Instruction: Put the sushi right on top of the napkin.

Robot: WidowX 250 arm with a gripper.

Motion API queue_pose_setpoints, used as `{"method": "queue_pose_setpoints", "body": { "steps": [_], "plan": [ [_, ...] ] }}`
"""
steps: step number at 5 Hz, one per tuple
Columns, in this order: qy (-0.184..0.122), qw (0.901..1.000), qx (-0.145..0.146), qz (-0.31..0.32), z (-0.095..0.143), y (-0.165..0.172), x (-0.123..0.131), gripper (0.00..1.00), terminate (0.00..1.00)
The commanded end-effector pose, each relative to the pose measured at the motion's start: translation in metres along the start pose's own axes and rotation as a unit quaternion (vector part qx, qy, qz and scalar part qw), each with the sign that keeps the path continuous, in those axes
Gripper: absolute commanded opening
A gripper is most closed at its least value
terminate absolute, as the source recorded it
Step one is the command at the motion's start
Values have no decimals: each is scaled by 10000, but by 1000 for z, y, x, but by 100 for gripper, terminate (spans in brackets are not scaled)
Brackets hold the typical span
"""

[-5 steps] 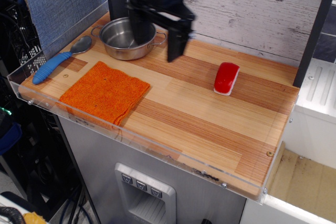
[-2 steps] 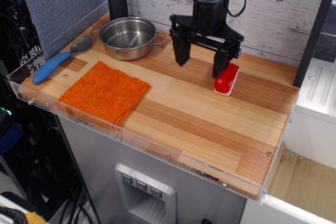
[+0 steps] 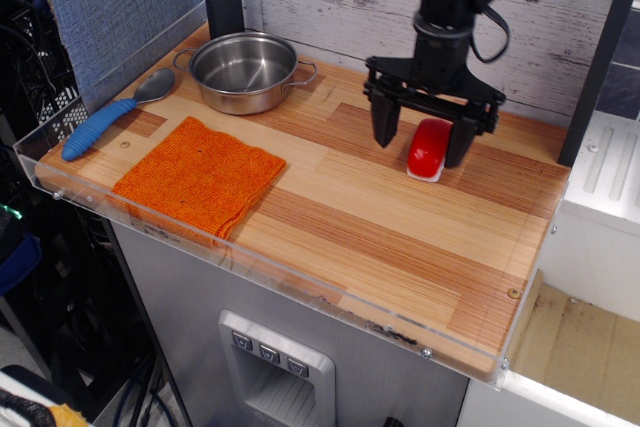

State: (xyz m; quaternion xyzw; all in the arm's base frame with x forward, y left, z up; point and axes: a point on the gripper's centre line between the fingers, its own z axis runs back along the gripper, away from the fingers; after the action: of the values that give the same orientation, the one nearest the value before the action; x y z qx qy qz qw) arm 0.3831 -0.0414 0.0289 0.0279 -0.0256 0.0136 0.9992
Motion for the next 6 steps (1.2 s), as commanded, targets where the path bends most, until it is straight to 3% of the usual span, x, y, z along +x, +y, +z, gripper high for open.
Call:
{"method": "queue_pose_setpoints", "body": {
  "steps": [1,2,3,4,5,6],
  "plan": [
    [-228,9997,72,-80,9,-13,19,100,0],
    [-68,9992,293,-267,-4,-9,20,100,0],
    [-109,9986,393,-324,0,-7,19,0,0],
    [-231,9929,320,-1125,30,-17,19,0,0],
    [-521,9827,-59,-1779,81,-3,9,0,0],
    [-500,9824,-303,-1777,128,36,-16,0,0]
  ]
}}
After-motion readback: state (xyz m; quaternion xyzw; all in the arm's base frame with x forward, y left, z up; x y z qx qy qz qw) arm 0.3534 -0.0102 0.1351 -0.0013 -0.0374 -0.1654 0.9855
